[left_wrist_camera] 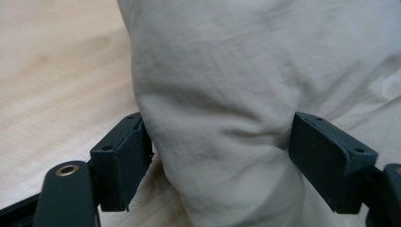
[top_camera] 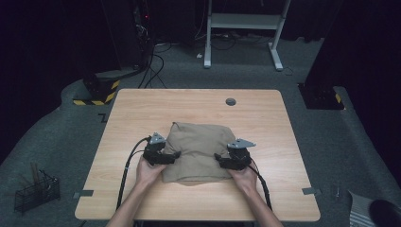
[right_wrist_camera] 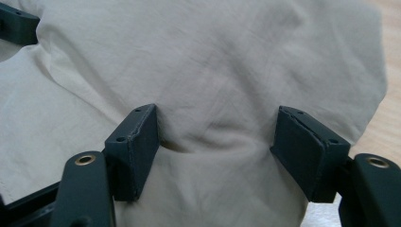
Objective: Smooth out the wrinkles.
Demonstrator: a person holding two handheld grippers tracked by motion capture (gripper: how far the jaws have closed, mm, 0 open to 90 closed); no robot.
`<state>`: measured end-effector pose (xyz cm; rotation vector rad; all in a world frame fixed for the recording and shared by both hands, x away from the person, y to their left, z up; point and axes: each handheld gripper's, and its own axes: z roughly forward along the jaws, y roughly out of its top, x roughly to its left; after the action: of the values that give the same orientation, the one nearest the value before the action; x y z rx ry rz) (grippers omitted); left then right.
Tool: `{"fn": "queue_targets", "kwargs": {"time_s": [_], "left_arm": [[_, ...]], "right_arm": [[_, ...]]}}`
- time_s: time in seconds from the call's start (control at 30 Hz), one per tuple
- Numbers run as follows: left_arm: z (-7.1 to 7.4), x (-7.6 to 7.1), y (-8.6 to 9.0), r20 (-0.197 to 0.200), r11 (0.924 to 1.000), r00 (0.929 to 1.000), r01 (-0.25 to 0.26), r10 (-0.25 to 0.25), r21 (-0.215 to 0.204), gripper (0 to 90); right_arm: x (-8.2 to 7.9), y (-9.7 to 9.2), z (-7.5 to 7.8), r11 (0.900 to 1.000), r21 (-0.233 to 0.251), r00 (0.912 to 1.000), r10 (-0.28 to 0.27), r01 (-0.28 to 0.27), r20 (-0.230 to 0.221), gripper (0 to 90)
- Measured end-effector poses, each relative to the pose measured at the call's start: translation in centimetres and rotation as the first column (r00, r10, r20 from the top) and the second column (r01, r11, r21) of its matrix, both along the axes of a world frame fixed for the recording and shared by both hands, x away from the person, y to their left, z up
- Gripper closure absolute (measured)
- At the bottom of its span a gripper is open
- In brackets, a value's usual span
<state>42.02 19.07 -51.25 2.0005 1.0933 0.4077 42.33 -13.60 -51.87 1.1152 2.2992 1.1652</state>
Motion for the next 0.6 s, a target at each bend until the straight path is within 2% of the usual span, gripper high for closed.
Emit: {"fn": "queue_targets", "kwargs": {"time_s": [0.13,0.27,0.37,0.47,0.6], "left_arm": [[1.5,-2.1,-0.3,0.104,0.9993,0.9945,-0.010,0.006,0.037,24.1],[1.9,-3.7,-0.5,0.147,0.9995,0.9891,-0.011,0.006,0.030,24.5],[1.4,-3.8,-1.1,0.139,0.9977,0.9902,-0.005,-0.005,0.067,26.5],[0.4,-2.6,-1.6,0.097,0.9981,0.9953,-0.011,0.005,0.060,27.3],[0.1,-0.9,-2.0,0.080,0.9984,0.9967,-0.019,0.014,0.053,28.4]], "right_arm": [[-1.0,-0.4,1.2,0.9999,0.010,0.9980,-0.004,0.004,0.062,32.5],[-2.1,-0.9,1.8,0.9999,0.011,0.9964,-0.001,0.000,0.085,32.5],[-2.2,-1.0,1.5,0.9999,-0.010,0.9977,0.000,0.000,0.068,33.1],[-1.6,-1.1,0.8,0.9999,-0.008,0.9994,-0.009,0.009,0.033,33.1],[-0.5,-1.0,0.5,0.9997,-0.009,0.9997,-0.023,0.023,0.006,33.5]]}}
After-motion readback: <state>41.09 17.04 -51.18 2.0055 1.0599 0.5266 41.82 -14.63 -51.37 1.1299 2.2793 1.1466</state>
